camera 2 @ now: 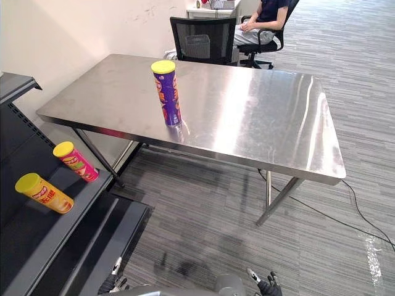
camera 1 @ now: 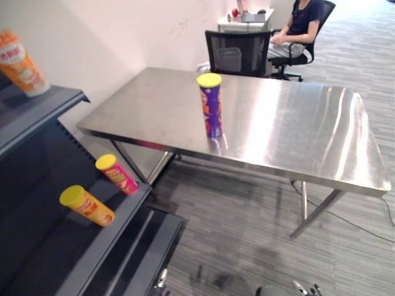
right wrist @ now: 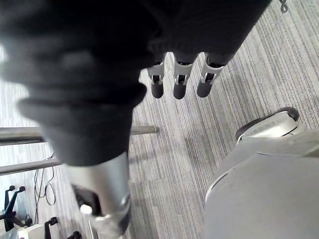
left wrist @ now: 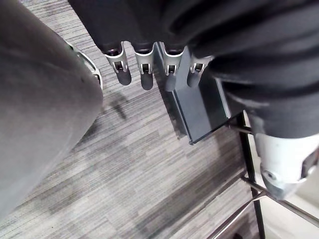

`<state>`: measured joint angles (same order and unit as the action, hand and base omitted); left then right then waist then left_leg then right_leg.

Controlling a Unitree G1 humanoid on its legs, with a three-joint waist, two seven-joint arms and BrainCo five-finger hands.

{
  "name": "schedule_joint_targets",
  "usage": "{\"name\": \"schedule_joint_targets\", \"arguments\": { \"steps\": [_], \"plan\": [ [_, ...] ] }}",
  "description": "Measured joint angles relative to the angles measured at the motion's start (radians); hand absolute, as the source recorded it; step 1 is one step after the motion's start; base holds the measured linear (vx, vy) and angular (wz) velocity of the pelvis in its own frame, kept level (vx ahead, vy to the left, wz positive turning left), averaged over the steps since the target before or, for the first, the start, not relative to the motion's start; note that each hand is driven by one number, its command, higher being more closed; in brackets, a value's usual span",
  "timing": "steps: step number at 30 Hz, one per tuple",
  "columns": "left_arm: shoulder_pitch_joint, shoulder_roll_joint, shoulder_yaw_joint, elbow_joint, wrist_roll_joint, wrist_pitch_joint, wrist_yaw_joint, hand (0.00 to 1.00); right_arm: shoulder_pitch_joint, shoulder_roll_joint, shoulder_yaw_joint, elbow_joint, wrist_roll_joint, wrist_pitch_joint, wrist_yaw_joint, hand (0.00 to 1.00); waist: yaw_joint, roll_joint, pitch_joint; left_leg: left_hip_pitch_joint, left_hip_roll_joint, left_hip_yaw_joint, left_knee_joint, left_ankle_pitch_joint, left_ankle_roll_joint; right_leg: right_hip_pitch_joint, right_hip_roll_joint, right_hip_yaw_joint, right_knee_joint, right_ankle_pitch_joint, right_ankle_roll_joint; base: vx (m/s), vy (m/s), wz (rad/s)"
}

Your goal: Put the gum and the chips on the shelf.

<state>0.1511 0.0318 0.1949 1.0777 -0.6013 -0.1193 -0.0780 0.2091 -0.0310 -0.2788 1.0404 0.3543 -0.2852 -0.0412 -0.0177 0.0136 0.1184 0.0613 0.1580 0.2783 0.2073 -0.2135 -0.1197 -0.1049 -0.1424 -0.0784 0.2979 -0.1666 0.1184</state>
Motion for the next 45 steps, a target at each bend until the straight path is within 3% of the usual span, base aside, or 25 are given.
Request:
{"name": "schedule_joint_targets", "arguments": {
  "steps": [8,15,19,24,29,32,35,38,40,45],
  "plan": [
    [-0.001,0.01,-0.003,0.027,0.039,-0.009,0.054,0.0,-0.011,0.005,-0.03,0.07,0.002,-0.012,-0.067,0.0,0.0,-0.011,-0.021,0.03,-0.019,0.036,-0.048,0.011,0.016,0.094,0.007,0.008,-0.226,0.136,0.015,0.0,0.071,-0.13],
    [0.01,0.012,0.035,0.018,0.085,-0.015,0.073,0.0,-0.017,0.003,-0.208,0.01,0.199,-0.033,-0.158,0.0,0.015,-0.021,-0.03,0.031,-0.013,0.056,-0.072,0.022,0.021,0.107,0.01,-0.011,-0.303,0.162,0.003,-0.03,-0.004,-0.1],
    [0.052,0.009,0.079,-0.02,0.116,-0.017,0.073,0.0,-0.032,-0.057,-0.36,-0.246,0.311,-0.068,-0.256,0.0,0.02,-0.024,-0.04,0.047,0.002,0.073,-0.088,0.024,0.013,0.11,0.011,-0.047,-0.316,0.175,-0.01,0.05,-0.008,-0.13],
    [0.082,0.006,0.076,-0.067,0.116,-0.025,0.074,0.0,-0.077,-0.149,-0.41,-0.634,0.3,-0.125,-0.365,0.0,0.02,-0.027,-0.054,0.051,0.015,0.073,-0.101,0.024,0.008,0.118,0.027,-0.061,-0.331,0.192,0.003,0.08,-0.023,0.0],
    [0.088,0.005,0.036,-0.132,0.121,-0.023,0.075,0.0,-0.106,-0.152,-0.314,-1.068,0.087,-0.126,-0.415,0.0,0.022,-0.061,-0.062,0.044,0.016,0.068,-0.101,0.024,0.008,0.117,0.03,-0.07,-0.341,0.193,0.003,0.02,-0.005,0.01],
    [0.088,0.006,0.036,-0.135,0.143,-0.023,0.076,0.0,-0.109,-0.151,-0.272,-1.182,-0.031,-0.113,-0.415,0.0,0.021,-0.073,-0.071,0.036,0.008,0.066,-0.1,0.024,0.008,0.116,0.028,-0.07,-0.354,0.198,0.006,0.0,0.0,0.0],
    [0.089,0.013,0.036,-0.131,0.15,-0.023,0.081,0.0,-0.152,-0.163,-0.204,-1.241,-0.089,-0.088,-0.369,0.0,0.016,-0.078,-0.076,0.027,-0.008,0.051,-0.1,0.024,0.009,0.114,0.023,-0.067,-0.372,0.214,0.009,-0.01,0.004,-0.01],
    [0.089,0.017,0.034,-0.125,0.155,-0.023,0.087,0.0,-0.171,-0.224,-0.123,-1.238,-0.087,-0.042,-0.263,0.0,0.015,-0.076,-0.077,0.021,-0.026,-0.001,-0.099,0.022,0.012,0.125,0.012,-0.074,-0.393,0.227,0.016,-0.02,0.024,0.1],
    [0.089,0.033,0.018,-0.123,0.185,-0.024,0.095,0.0,-0.201,-0.276,-0.052,-1.213,-0.078,-0.005,-0.143,0.0,0.017,-0.076,-0.078,0.002,-0.036,-0.028,-0.096,0.02,0.016,0.121,0.004,-0.087,-0.402,0.236,0.018,-0.04,0.026,0.18],
    [0.105,0.058,-0.002,-0.117,0.193,-0.023,0.101,0.0,-0.314,-0.354,0.064,-1.058,-0.069,0.062,0.022,0.0,0.034,-0.076,-0.077,-0.011,-0.05,-0.086,-0.091,0.022,0.019,0.131,-0.007,-0.12,-0.402,0.237,0.02,-0.03,0.01,0.21]
  ]
}}
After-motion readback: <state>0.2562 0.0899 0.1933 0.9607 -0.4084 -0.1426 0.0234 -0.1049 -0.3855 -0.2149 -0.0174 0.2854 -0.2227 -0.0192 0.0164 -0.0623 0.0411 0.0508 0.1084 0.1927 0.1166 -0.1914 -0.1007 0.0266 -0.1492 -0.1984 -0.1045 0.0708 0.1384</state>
